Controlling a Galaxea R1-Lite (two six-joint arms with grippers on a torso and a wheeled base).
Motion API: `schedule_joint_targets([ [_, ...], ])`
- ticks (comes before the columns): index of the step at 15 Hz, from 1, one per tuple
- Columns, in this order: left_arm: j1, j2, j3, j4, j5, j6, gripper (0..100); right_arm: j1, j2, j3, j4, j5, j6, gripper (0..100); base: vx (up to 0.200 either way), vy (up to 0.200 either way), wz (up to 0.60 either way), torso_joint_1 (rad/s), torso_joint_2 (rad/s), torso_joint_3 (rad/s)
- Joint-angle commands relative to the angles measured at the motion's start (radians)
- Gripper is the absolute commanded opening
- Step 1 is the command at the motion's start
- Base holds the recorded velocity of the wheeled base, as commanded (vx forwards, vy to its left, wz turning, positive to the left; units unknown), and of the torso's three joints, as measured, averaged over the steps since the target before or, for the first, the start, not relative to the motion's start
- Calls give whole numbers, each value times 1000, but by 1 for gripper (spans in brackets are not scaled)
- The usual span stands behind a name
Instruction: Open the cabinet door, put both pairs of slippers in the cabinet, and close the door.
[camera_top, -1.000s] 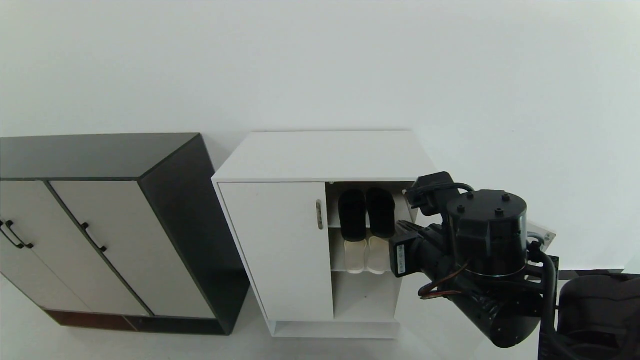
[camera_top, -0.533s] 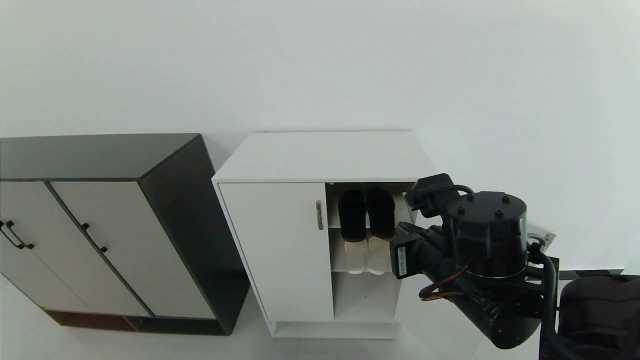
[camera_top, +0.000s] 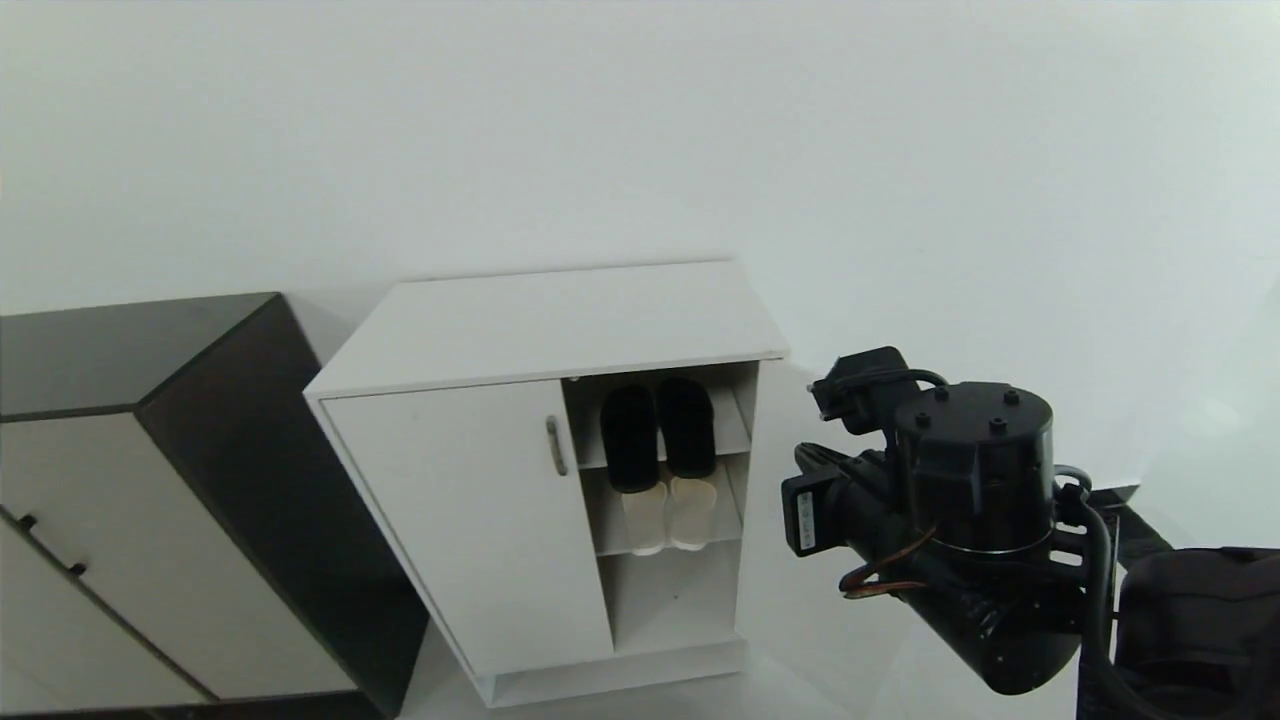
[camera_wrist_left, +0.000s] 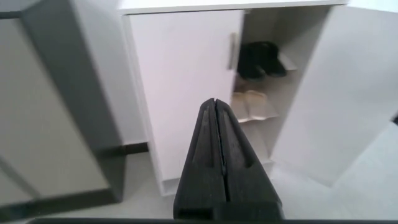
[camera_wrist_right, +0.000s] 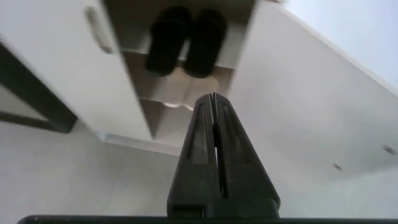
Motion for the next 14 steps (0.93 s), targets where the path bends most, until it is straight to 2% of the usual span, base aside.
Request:
schedule_joint_targets([
  [1,0,0,0,0,0,0,0,-1,2,0,0,0,0,0,0,0,-600,-7,2,2],
  [4,0,0,0,0,0,0,0,-26,16,0,-2,6,0,0,0,0,-600,2,2,1],
  [9,0,0,0,0,-2,4,0,-98,23,-51,3,52,-7,0,0,0,0,0,0,0],
  [11,0,0,0,0,-3,4,0,-145,32,-72,10,149,-5,0,0,0,0,0,0,0],
  [13,0,0,0,0,-3,4,0,-184,65,-125,36,152,-3,0,0,0,0,0,0,0],
  [14,0,0,0,0,-3,4,0,-224,89,-186,88,160,1,0,-200,0,0,2,-2,-2],
])
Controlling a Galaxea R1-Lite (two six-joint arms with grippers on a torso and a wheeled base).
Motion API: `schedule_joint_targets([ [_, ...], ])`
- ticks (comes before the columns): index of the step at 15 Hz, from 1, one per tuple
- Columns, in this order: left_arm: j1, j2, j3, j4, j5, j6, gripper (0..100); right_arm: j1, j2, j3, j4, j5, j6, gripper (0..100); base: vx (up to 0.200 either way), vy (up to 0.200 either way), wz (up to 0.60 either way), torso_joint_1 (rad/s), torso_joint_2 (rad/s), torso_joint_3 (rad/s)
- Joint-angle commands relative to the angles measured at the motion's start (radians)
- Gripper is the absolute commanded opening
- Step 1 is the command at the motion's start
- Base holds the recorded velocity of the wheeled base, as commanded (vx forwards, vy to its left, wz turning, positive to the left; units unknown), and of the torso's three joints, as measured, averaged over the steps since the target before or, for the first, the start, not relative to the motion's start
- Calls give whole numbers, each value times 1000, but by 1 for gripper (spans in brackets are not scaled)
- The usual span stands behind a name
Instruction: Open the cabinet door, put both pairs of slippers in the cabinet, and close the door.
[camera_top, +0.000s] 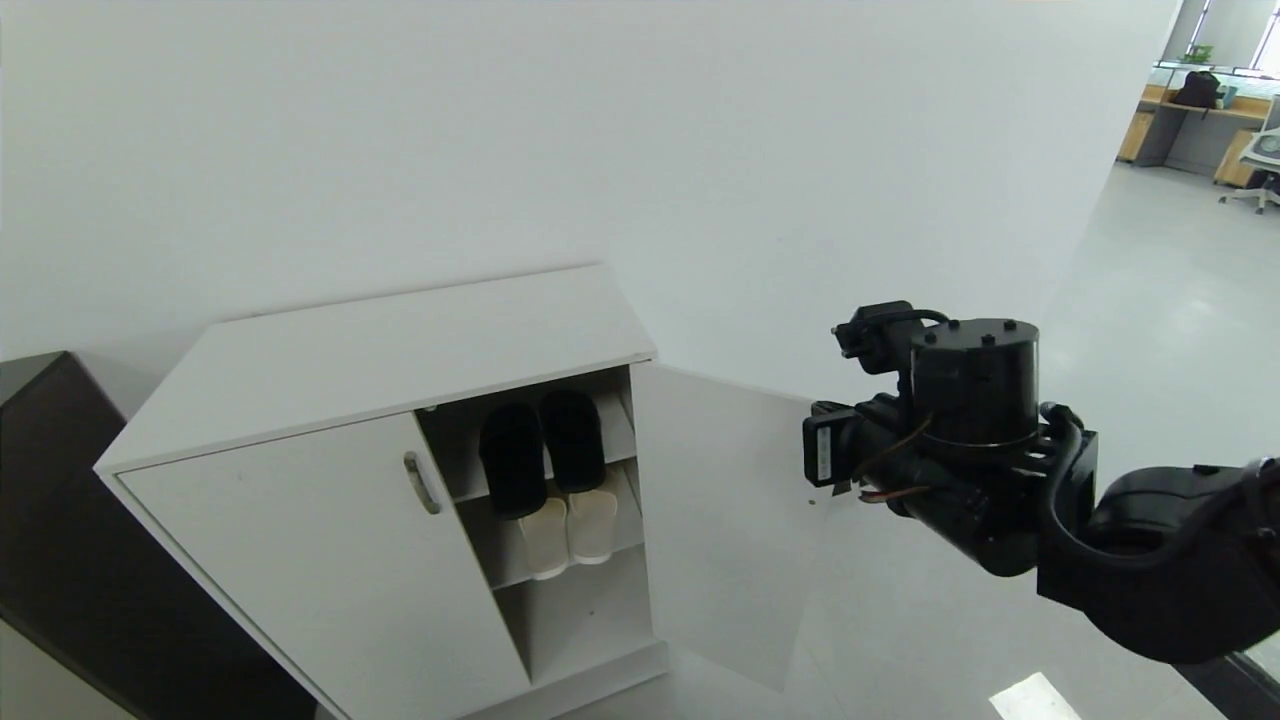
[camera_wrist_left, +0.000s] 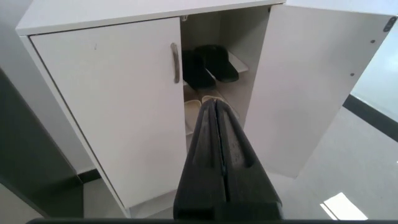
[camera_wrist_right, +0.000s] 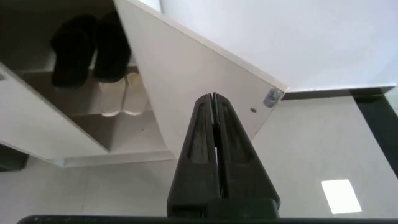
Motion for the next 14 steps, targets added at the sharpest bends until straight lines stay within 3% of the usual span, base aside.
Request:
schedule_joint_targets([
  [1,0,0,0,0,0,-1,0,-65,51,-87,48,7,4,0,-200,0,0,2,-2,-2],
  [5,0,0,0,0,0,-2,0,-145,128,-182,48,62,4,0,-200,0,0,-1,6,0],
  [14,0,0,0,0,0,-2,0,-272,350,-476,88,104,30,0,0,0,0,0,0,0],
])
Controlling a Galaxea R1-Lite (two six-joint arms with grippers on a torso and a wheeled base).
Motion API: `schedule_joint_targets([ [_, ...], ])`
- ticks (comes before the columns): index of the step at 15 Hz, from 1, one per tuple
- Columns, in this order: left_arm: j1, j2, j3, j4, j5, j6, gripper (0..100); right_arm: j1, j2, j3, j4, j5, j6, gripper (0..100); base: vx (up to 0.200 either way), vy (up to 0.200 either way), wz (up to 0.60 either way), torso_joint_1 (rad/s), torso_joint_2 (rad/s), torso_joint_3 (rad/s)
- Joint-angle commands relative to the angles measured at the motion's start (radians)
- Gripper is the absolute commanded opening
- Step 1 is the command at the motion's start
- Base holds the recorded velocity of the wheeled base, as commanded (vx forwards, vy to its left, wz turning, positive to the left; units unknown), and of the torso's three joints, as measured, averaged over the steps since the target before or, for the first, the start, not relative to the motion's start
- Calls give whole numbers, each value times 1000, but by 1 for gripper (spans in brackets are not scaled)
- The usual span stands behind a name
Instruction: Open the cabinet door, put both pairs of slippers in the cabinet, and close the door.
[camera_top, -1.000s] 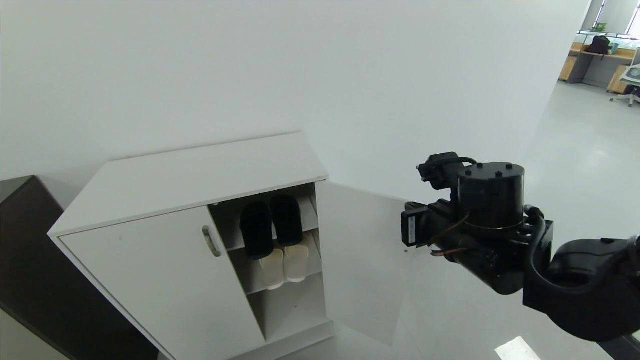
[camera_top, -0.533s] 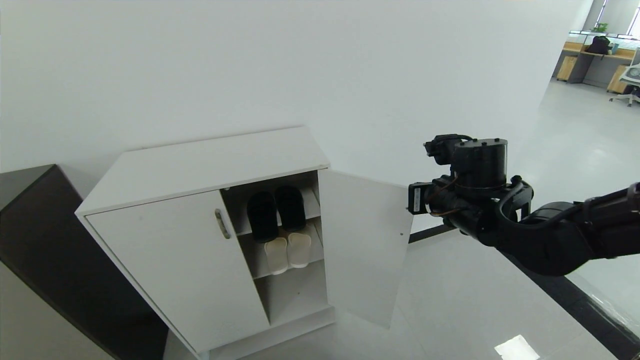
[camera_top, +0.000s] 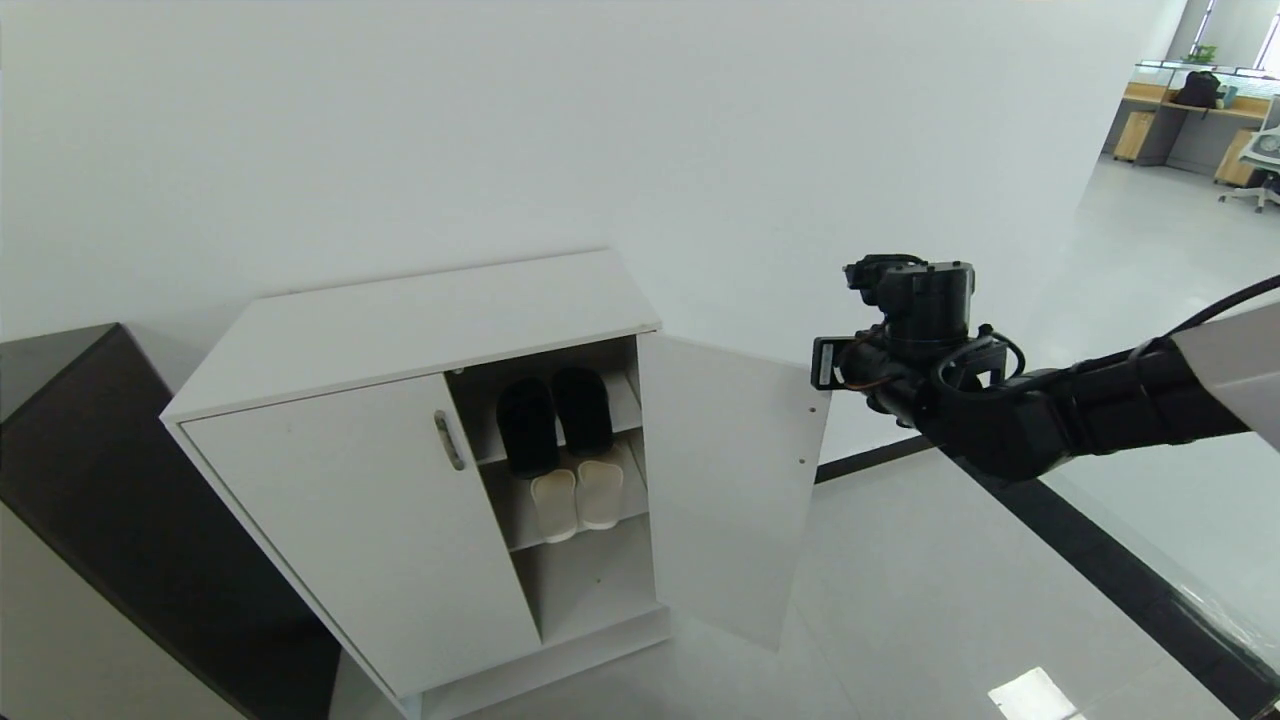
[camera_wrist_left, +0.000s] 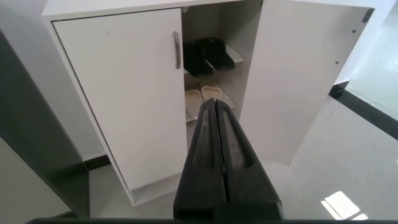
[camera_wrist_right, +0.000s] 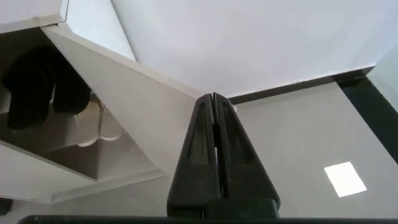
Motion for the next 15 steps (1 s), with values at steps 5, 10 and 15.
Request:
schedule_joint_targets([
  [5,0,0,0,0,1,-3,0,-47,145,-134,2,-1,2,0,0,0,0,0,0,0],
  [10,0,0,0,0,1,-3,0,-62,193,-177,8,-1,2,0,0,0,0,0,0,0],
  [15,0,0,0,0,0,-3,0,-62,198,-175,8,-1,2,0,0,0,0,0,0,0],
])
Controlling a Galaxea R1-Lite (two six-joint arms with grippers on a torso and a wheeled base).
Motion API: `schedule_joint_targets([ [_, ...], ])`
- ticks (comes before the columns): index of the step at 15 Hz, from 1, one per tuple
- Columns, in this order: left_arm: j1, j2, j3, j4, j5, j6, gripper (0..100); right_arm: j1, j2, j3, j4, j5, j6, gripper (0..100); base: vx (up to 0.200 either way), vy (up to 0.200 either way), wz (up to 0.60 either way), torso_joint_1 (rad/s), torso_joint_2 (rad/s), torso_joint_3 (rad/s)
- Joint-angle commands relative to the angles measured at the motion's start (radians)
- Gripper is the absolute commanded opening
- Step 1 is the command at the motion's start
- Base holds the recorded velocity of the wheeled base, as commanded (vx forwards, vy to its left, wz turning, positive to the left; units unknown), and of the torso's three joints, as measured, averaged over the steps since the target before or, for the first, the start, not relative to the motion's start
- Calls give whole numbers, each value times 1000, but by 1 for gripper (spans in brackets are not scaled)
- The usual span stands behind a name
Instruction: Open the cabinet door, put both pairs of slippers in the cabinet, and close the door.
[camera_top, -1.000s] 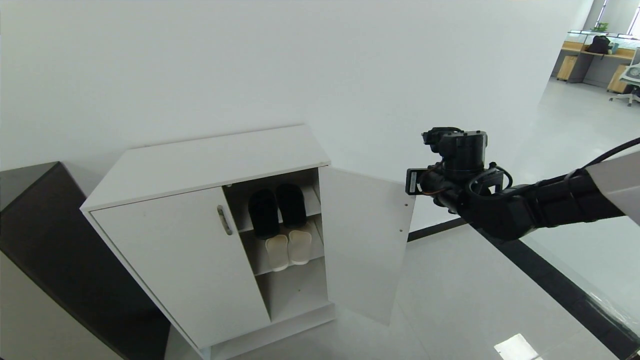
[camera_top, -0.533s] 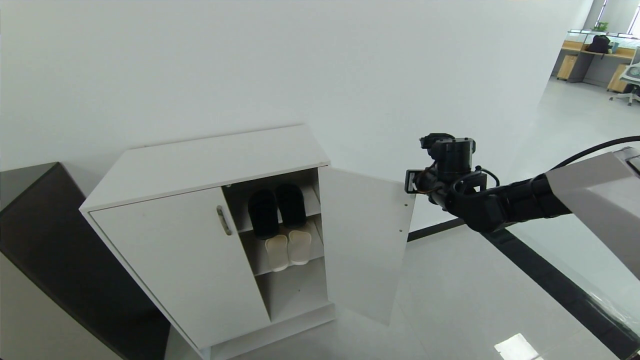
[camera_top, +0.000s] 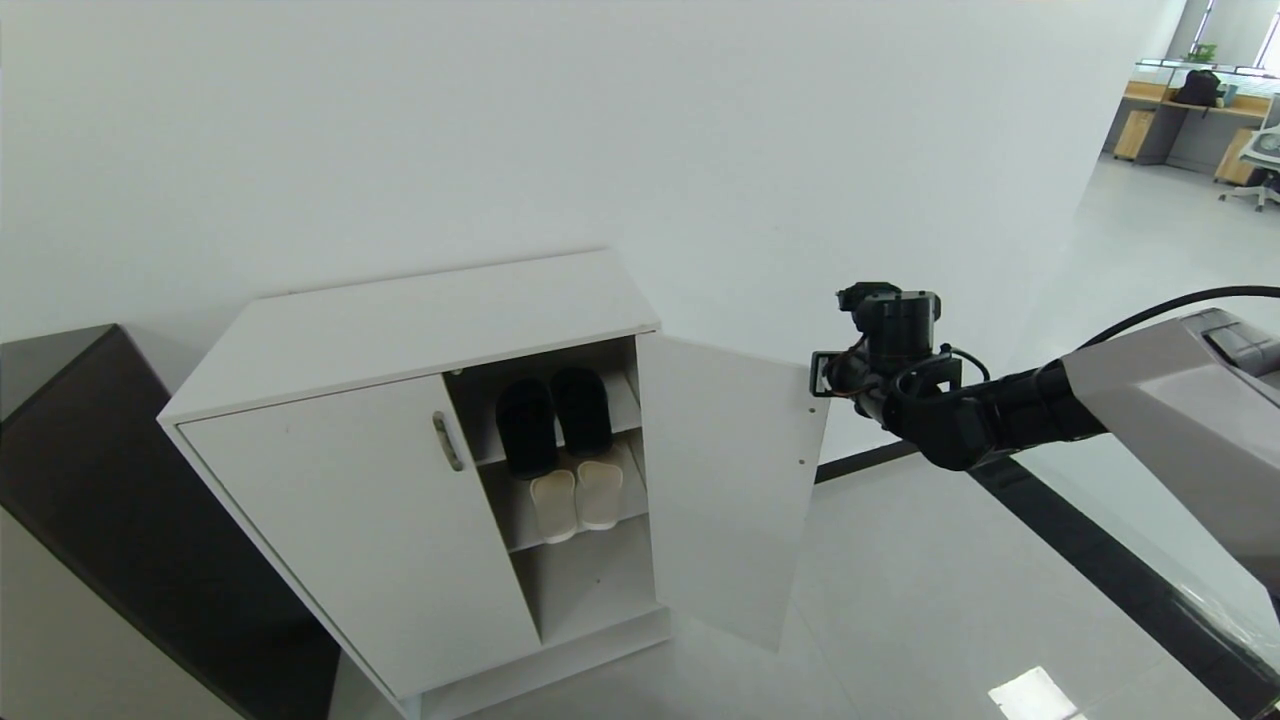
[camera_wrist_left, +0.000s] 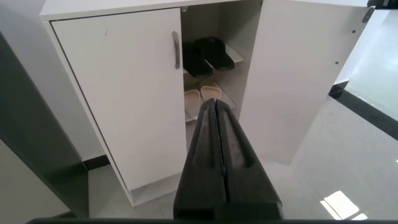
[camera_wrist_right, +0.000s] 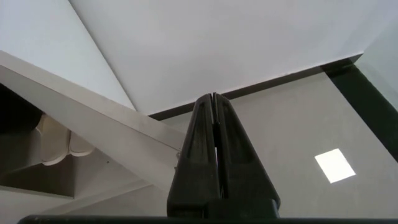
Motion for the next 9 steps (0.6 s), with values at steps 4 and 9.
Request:
schedule_joint_targets([
  [4,0,0,0,0,0,0,0,11,-7,19,0,0,0,0,0,0,0,0,0,0],
  [9,0,0,0,0,0,0,0,96,-84,131,-10,-3,3,0,0,0,0,0,0,0],
])
